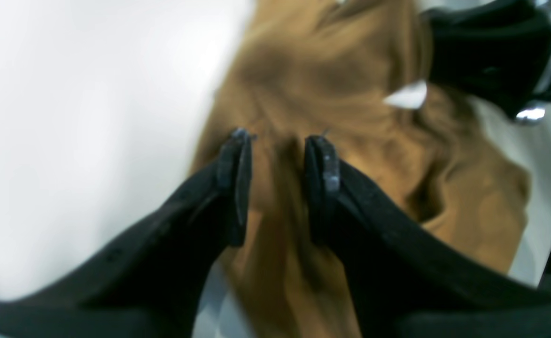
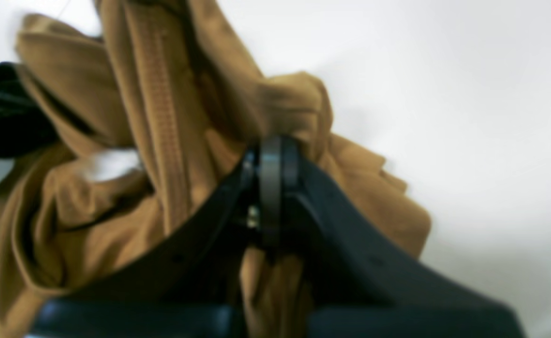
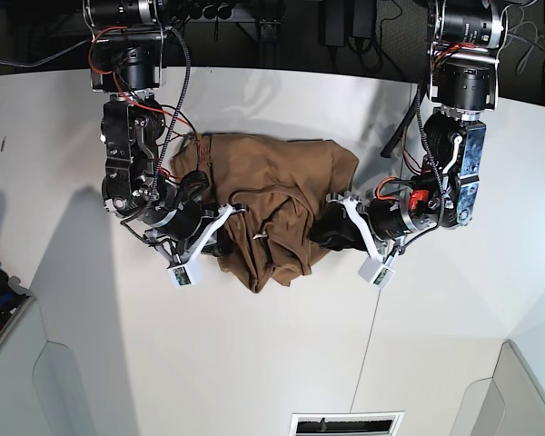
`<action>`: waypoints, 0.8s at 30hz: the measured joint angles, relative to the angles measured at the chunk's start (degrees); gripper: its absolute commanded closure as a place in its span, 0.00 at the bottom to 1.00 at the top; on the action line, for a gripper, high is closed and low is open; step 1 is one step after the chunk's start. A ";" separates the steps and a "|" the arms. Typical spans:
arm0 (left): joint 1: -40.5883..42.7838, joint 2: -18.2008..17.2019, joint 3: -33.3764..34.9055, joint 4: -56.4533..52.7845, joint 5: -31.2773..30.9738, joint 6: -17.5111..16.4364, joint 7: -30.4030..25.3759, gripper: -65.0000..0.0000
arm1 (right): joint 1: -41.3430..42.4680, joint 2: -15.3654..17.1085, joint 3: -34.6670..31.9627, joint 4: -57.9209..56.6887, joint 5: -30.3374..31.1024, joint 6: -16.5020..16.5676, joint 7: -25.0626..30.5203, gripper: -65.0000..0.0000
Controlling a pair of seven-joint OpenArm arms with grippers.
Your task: Layout the t-shirt on the table in an organized manner, then fold the t-shirt properly
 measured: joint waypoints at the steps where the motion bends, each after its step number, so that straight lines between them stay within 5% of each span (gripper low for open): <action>1: 0.00 -0.28 0.00 0.00 0.00 0.00 0.00 0.69 | 0.00 0.31 0.00 0.00 0.02 0.00 0.33 1.00; 18: 0.00 -0.28 -0.33 0.33 -1.38 0.00 2.27 0.70 | -0.02 5.55 0.00 0.87 1.57 -0.52 -0.59 1.00; 24: 1.70 -0.28 -5.29 8.41 -8.85 -0.02 7.30 0.84 | -1.51 5.38 0.00 10.54 5.90 -0.76 -3.61 1.00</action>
